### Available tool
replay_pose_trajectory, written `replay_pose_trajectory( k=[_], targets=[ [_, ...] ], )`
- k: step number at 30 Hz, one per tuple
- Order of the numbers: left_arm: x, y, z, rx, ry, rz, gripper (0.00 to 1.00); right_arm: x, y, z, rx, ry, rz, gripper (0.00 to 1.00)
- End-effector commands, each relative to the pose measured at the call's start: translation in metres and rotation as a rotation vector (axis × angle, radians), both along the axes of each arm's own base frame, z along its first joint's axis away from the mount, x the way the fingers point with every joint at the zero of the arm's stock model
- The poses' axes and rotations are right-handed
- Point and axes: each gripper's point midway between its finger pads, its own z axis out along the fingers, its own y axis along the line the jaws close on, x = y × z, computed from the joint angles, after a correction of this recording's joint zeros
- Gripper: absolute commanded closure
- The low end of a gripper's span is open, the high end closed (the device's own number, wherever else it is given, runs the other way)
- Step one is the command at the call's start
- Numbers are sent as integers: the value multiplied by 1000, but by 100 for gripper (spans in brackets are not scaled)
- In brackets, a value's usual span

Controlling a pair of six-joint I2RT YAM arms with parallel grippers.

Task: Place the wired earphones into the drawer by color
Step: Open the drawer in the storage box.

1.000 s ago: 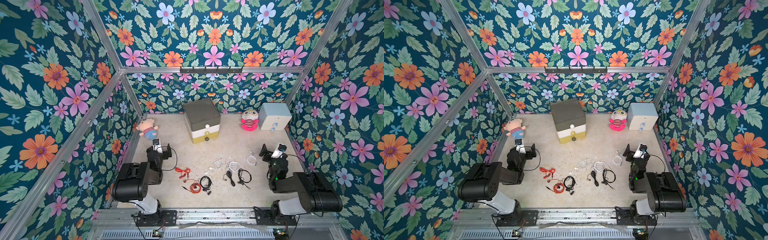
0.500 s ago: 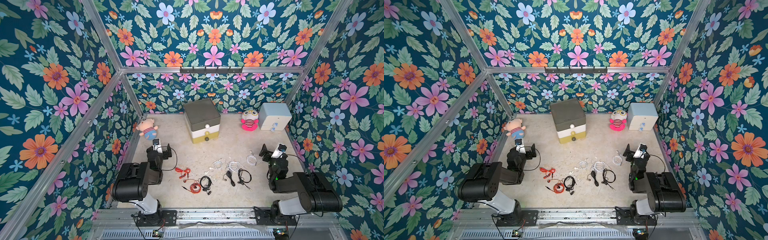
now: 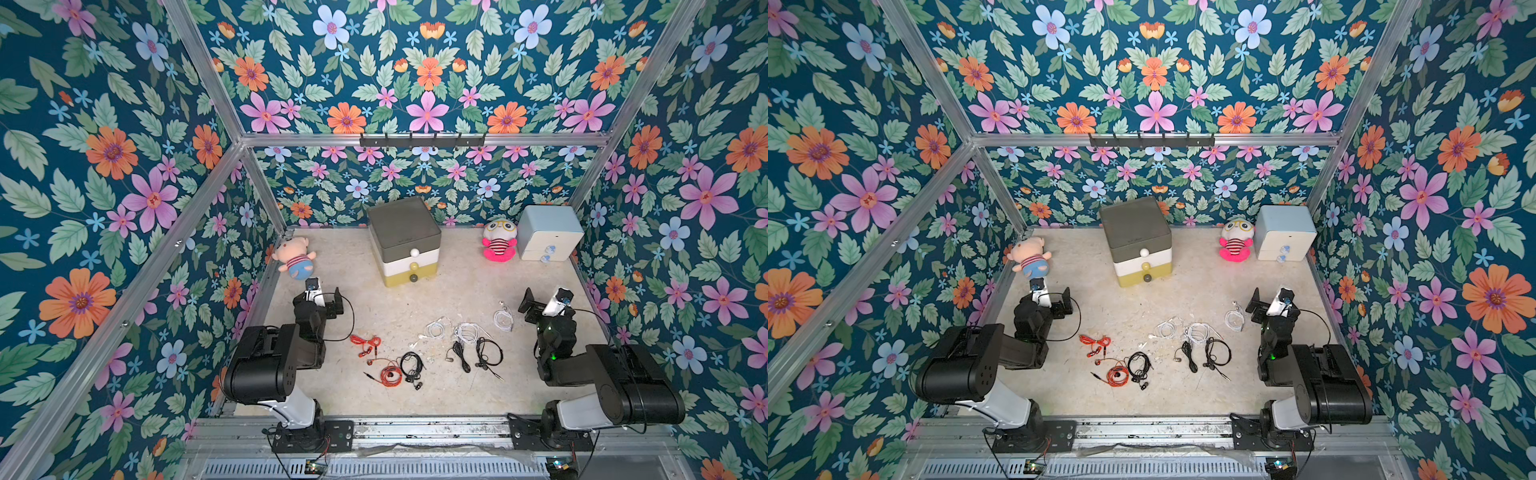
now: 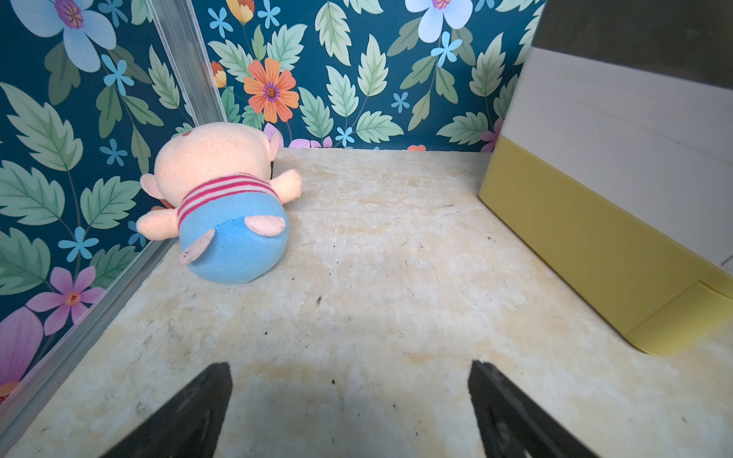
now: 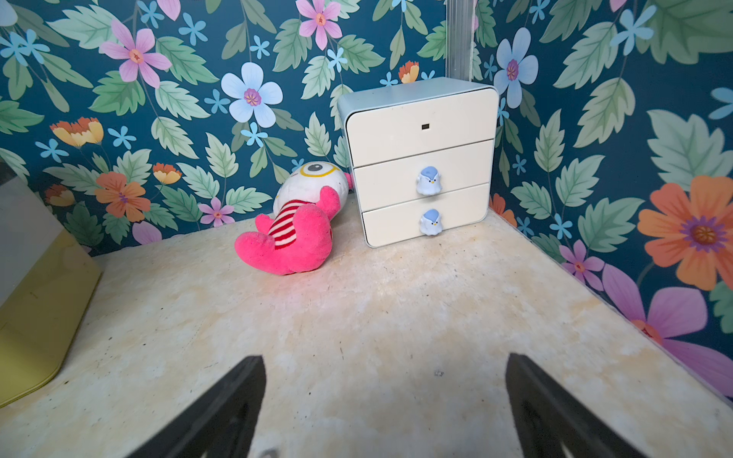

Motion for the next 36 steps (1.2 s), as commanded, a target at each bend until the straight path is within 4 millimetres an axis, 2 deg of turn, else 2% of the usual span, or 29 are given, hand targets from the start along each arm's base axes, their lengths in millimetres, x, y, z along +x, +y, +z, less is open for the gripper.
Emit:
replay_pose_trajectory(
  k=[1, 24, 26, 29, 33, 36],
  targets=[
    [2, 0, 7, -2, -30, -1, 1, 1, 0, 10, -4, -39, -3, 1],
    [2, 0, 8, -2, -31, 0, 1, 1, 0, 10, -2, -40, -2, 1],
    [1, 2, 10, 1, -38, 13, 1, -2, 1, 16, -15, -59, 5, 1],
    [-10, 5, 26, 6, -87, 47, 1, -6, -5, 28, 1, -64, -28, 1],
    [-21, 2, 52, 1, -127, 26, 1, -23, -6, 64, 27, -160, -34, 1],
    [-28, 1, 77, -91, -161, 32, 1, -42, -3, 94, 101, -263, -8, 1]
  ],
)
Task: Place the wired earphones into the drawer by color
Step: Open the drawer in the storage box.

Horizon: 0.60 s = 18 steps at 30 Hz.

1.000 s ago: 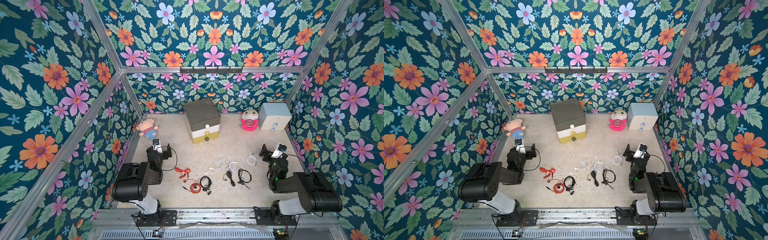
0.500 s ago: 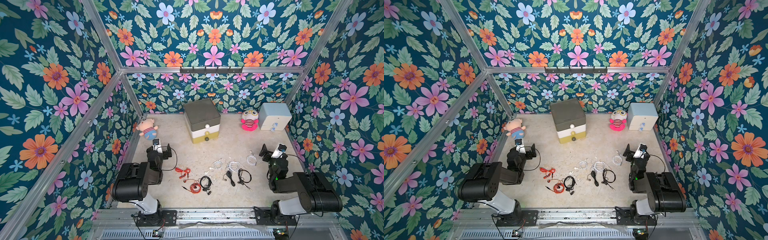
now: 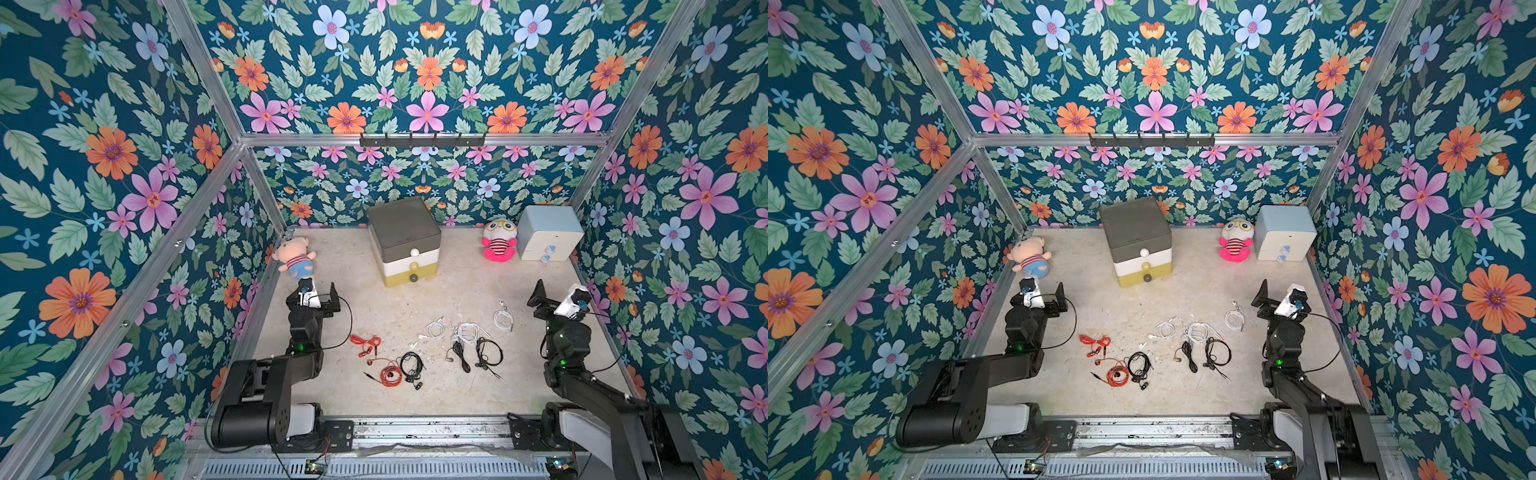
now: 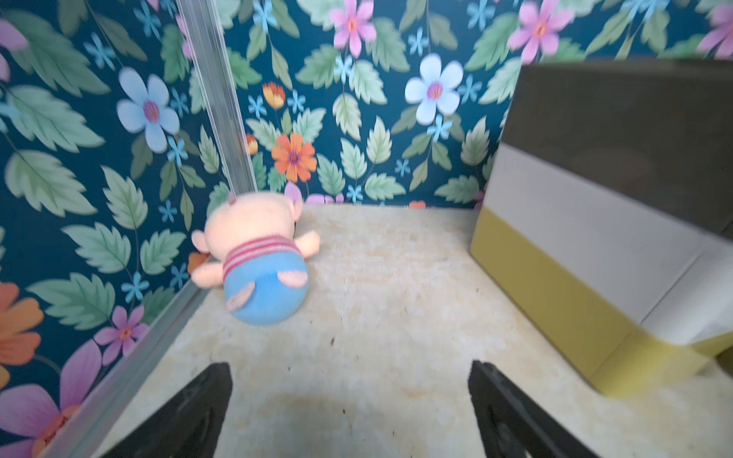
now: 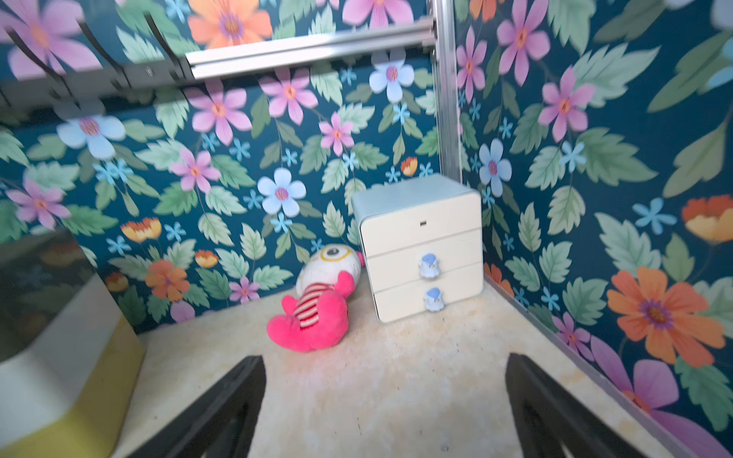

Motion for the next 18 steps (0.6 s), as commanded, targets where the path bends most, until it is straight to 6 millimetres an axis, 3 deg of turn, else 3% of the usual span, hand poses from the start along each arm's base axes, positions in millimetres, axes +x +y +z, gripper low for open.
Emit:
replay_pose_trajectory(
  k=[1, 4, 8, 11, 18],
  targets=[
    [-6, 2, 12, -127, 14, 19, 1, -14, 3, 10, 87, -24, 34, 1],
    [-9, 20, 20, -297, 49, 142, 1, -24, 15, 29, 118, -34, 116, 1],
    [-9, 9, 26, -396, 102, 99, 1, -31, 30, 41, 159, -10, 211, 1],
    [-15, 12, 17, -508, 149, 146, 1, -28, 47, 48, 208, 34, 313, 1],
    [-12, -30, 20, -539, 183, -99, 1, -5, 99, 43, 343, 282, 578, 1]
  ],
)
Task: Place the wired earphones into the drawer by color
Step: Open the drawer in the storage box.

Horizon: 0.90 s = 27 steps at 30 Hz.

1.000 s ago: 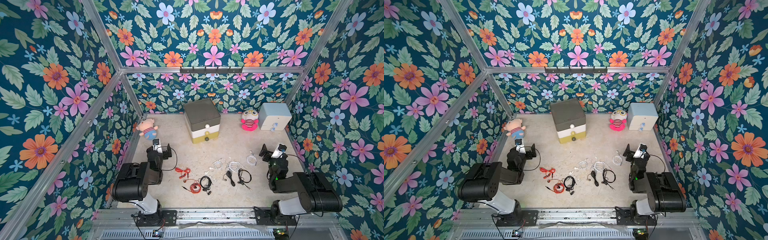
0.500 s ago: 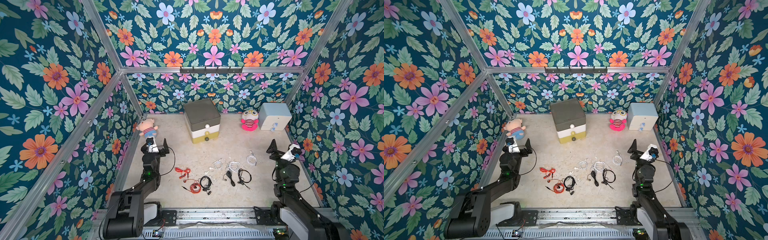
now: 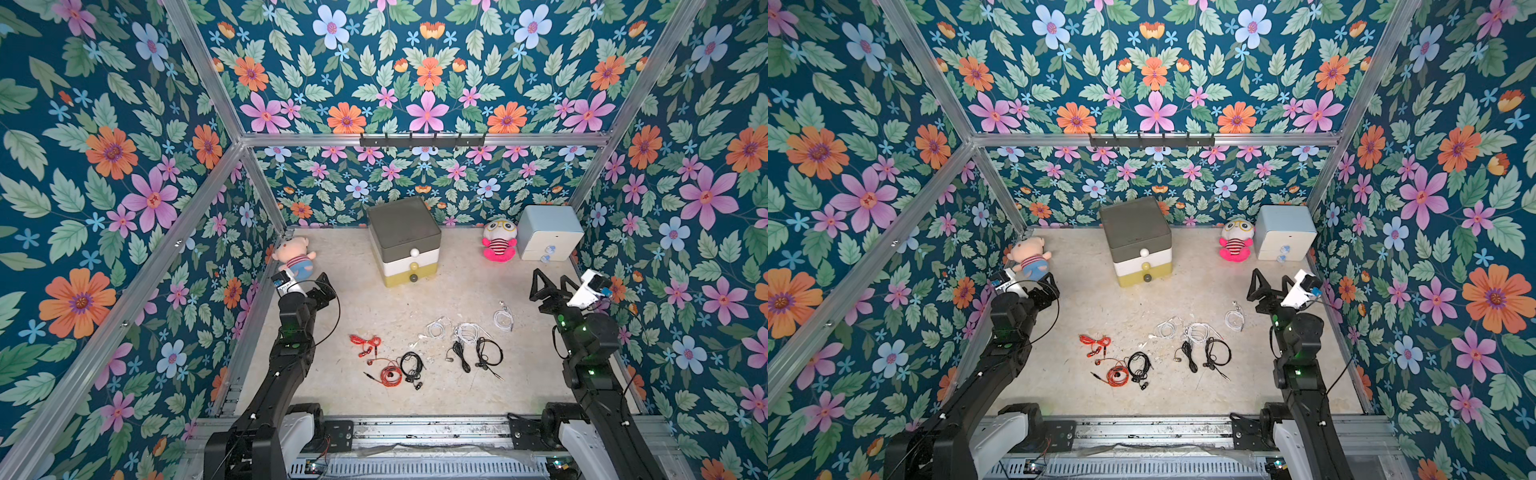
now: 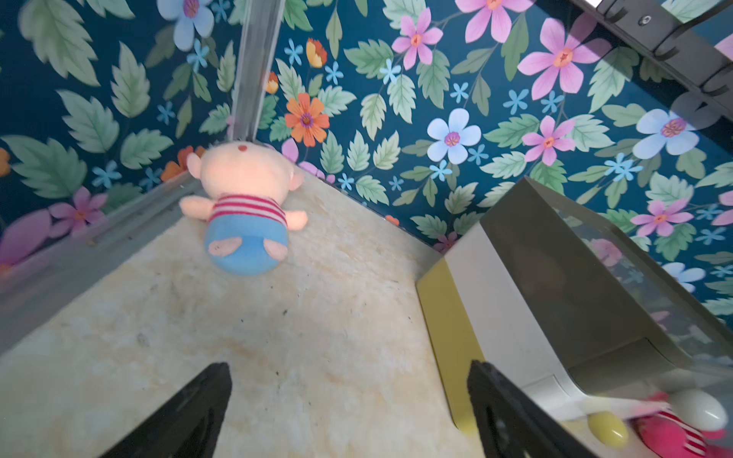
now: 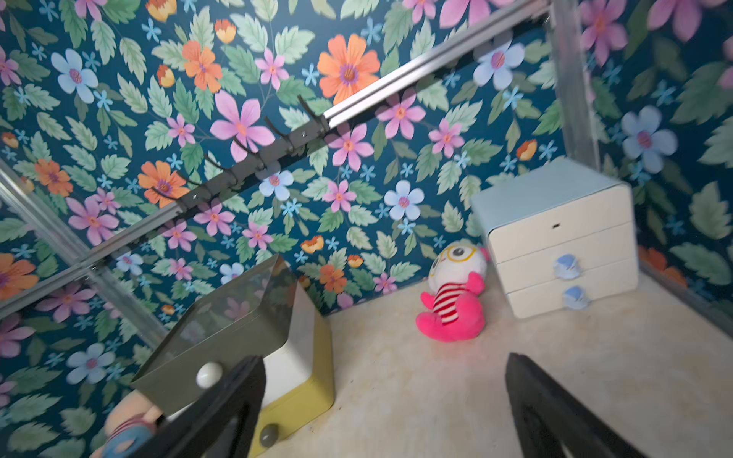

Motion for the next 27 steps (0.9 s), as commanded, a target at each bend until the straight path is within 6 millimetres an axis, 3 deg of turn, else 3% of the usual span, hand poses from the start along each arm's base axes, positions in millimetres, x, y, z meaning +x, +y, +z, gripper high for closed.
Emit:
replay_pose_trajectory(
  k=[1, 8, 19, 27],
  targets=[
    [0, -26, -1, -80, 3, -136, 1, 2, 40, -21, 68, 161, 213, 1],
    [4, -61, -6, -199, -16, -295, 1, 7, 87, -12, 146, 175, 346, 1],
    [-12, -114, -19, -174, -66, -475, 1, 36, 171, -32, 109, 330, 420, 1],
    [-10, -129, -23, -102, -11, -526, 1, 59, 223, -46, 112, 390, 507, 2]
  ],
)
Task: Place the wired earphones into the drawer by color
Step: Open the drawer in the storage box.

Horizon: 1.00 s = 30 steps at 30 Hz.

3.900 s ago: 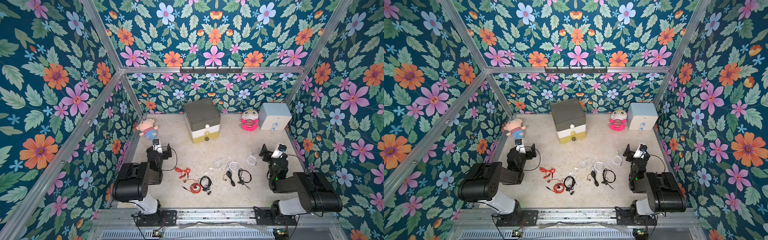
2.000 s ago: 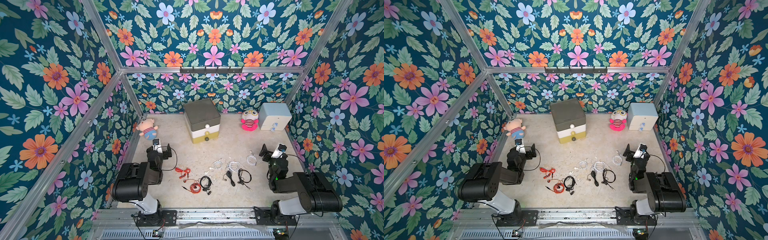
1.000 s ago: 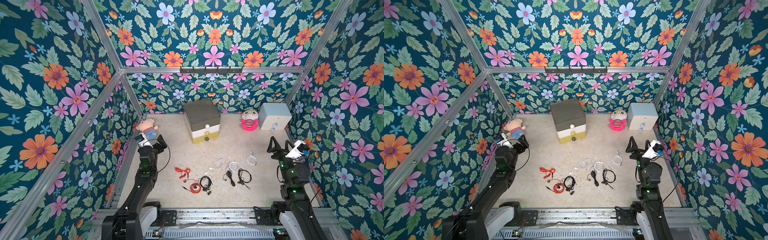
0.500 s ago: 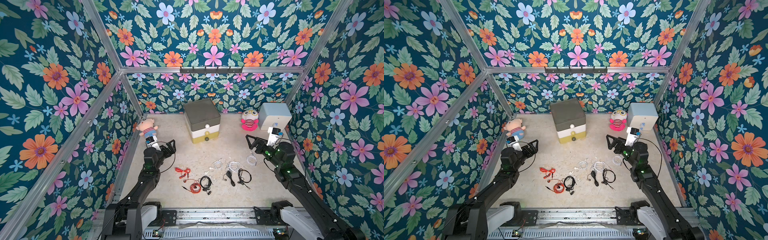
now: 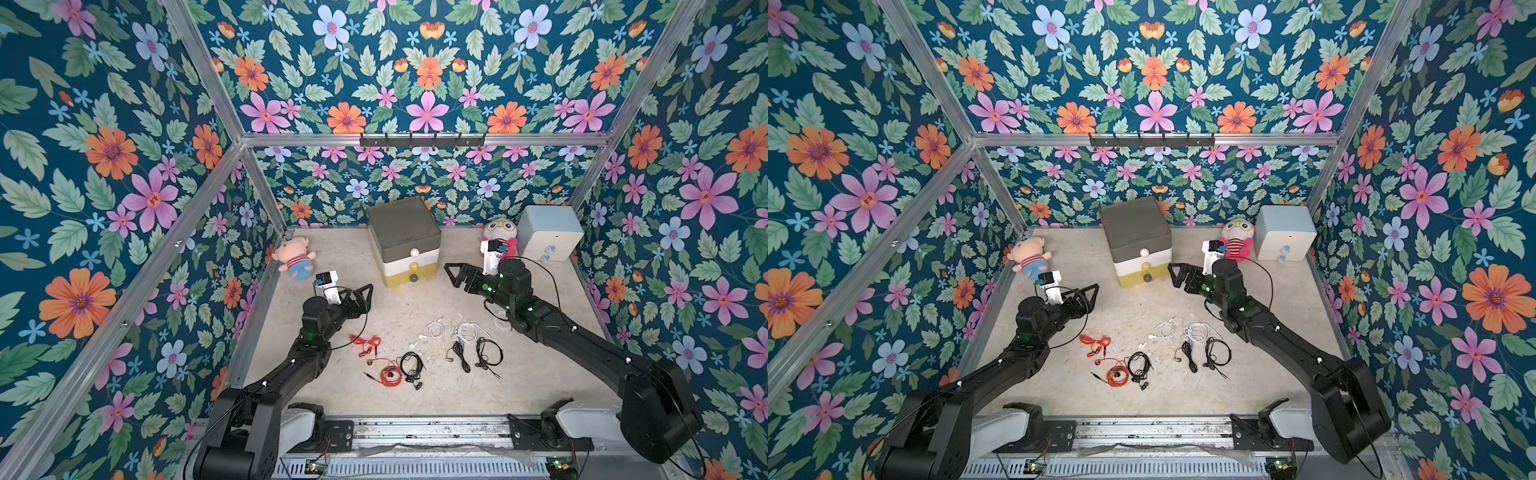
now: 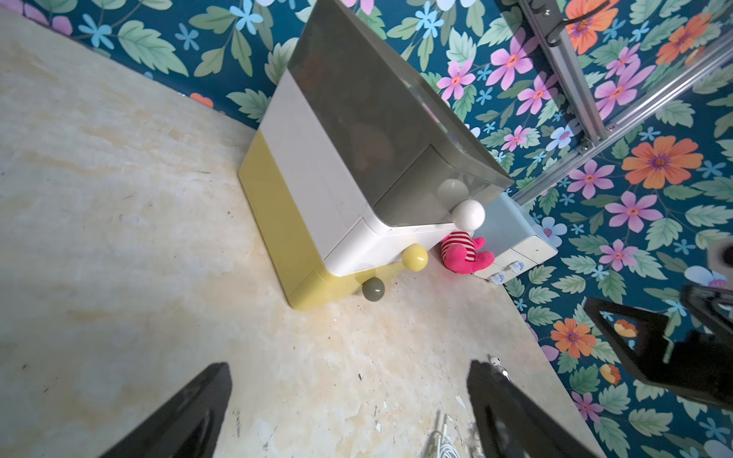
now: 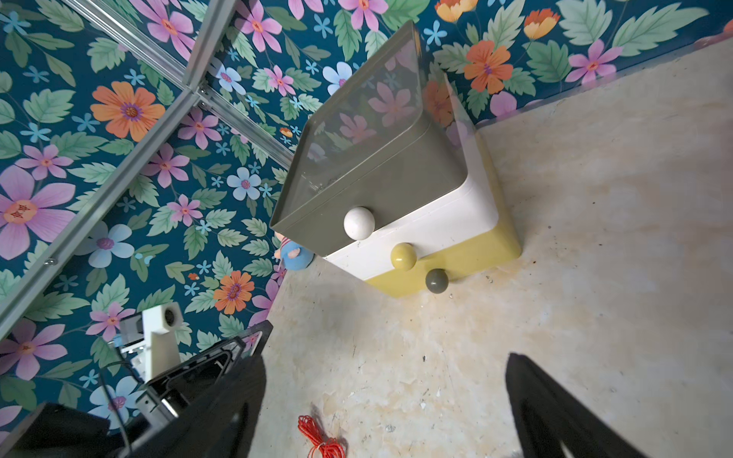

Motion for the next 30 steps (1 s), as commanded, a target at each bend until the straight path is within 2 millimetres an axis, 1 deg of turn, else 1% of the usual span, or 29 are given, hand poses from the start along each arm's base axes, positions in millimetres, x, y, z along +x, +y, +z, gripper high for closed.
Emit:
replay_pose_trajectory(
  k=[1, 8, 12, 13, 14, 15, 18, 23, 27, 30],
  targets=[
    [-1, -2, -1, 42, -7, -15, 1, 9, 15, 6, 35, -6, 17, 2],
    [-2, 3, 0, 59, -12, 7, 1, 31, 45, -5, 18, 27, 20, 10],
    [-2, 4, -1, 62, -12, 12, 1, 45, 60, -12, 30, 42, 20, 22],
    [-3, 4, -1, 65, -13, 13, 1, 47, 62, -7, 46, 40, 17, 26],
    [-3, 4, -1, 64, -14, 15, 1, 52, 66, -22, 37, 67, 17, 28],
    [-3, 4, 0, 64, -18, 17, 1, 55, 70, -24, 40, 72, 25, 31],
    [-4, 5, 2, 64, -20, 18, 1, 63, 77, -26, 39, 81, 28, 32],
    [-3, 6, -1, 70, -5, 25, 1, 71, 89, -31, 25, 93, 38, 39],
    [-4, 7, -1, 75, -10, 30, 1, 75, 99, -36, 8, 104, 45, 41],
    [-4, 6, 0, 76, -14, 26, 1, 79, 106, -38, 4, 110, 50, 45]
  ],
)
